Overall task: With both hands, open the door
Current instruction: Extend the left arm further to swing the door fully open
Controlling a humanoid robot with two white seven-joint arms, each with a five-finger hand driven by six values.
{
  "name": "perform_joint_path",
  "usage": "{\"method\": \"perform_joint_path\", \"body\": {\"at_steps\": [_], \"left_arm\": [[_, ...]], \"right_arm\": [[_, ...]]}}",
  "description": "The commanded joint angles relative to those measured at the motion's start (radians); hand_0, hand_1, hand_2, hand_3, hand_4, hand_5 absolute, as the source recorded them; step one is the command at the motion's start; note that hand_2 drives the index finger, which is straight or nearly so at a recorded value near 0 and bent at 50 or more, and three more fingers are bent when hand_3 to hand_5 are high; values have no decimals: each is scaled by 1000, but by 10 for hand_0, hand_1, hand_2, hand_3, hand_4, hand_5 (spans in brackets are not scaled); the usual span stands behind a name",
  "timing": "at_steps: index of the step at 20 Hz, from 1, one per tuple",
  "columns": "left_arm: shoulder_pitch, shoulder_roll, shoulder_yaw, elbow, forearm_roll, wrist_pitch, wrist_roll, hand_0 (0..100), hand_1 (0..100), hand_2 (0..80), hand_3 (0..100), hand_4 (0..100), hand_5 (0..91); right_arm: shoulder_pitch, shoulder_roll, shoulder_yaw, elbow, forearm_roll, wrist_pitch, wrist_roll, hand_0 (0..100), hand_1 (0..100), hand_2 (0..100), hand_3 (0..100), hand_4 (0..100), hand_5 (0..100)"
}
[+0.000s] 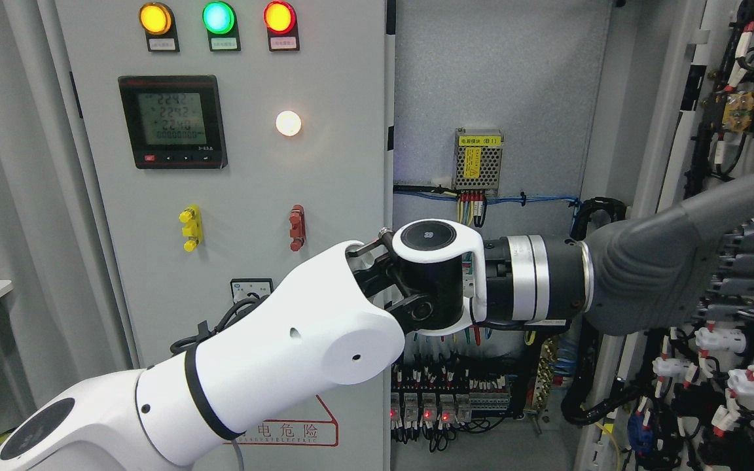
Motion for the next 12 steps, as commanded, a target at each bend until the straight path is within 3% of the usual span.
{"method": "perform_joint_path", "body": {"at_steps": [1,12], "left_arm": [[-5,-21,-2,9,2,-1,0,295,0,28,27,36,0],[-6,-21,-4,-2,10,-3,-1,295,0,28,28,36,0]], "right_arm": [[0,0,0,0,0,0,1,219,0,0,0,0,0],[0,-2,0,0,0,0,1,218,0,0,0,0,0]]}}
